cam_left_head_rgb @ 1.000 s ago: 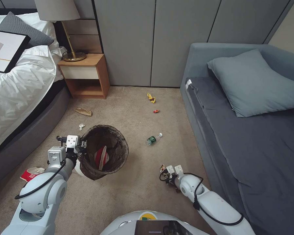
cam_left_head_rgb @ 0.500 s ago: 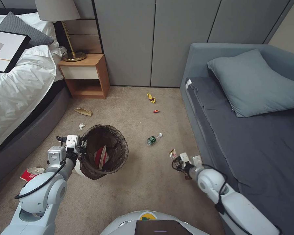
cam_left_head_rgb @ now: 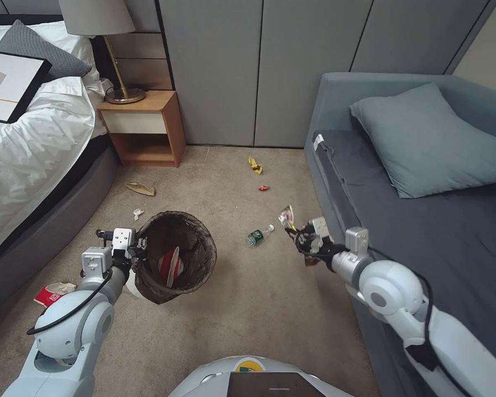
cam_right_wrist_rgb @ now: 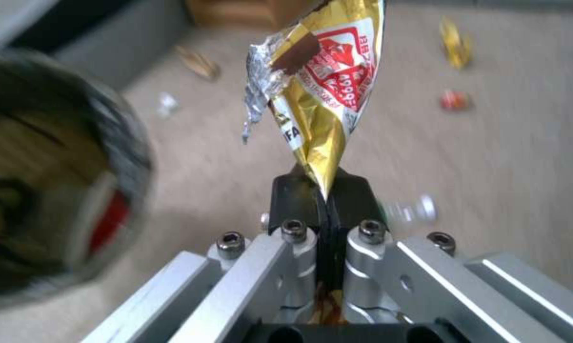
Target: Pick up the trash bin, then pick up the garbage from the floor and place it into the trash bin.
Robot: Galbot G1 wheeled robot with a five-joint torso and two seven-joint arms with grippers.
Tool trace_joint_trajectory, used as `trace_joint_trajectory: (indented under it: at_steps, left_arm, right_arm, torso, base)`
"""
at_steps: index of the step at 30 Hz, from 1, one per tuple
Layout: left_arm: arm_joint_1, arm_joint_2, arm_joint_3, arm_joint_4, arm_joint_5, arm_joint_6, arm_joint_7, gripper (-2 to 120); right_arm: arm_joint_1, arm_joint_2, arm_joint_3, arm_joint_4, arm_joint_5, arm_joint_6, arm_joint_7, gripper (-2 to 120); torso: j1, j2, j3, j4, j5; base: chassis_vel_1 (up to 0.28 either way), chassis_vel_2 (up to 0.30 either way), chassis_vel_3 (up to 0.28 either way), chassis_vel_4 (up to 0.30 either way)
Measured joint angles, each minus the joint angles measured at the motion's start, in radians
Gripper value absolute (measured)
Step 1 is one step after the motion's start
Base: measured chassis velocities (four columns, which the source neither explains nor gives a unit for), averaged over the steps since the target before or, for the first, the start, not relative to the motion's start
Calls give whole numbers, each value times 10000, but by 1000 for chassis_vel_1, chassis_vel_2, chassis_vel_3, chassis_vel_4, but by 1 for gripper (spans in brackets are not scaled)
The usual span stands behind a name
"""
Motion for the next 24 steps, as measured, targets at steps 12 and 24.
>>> trace_joint_trajectory:
  at_steps: [12, 24]
  left_arm:
    - [-47, -63, 140, 68, 104, 0, -12, 7]
    - [-142, -78, 227, 192, 151, 0, -16, 7]
  right_arm:
    - [2880, -1206, -1258, 1011, 1940, 93, -521, 0]
    - [7115, -1085, -4665, 212, 3832, 304, -541, 0]
  torso:
    - [0, 0, 1, -1, 1]
    - [1, 0, 1, -1, -2]
  base:
    - [0, 0, 0, 0]
    - [0, 0, 0, 0]
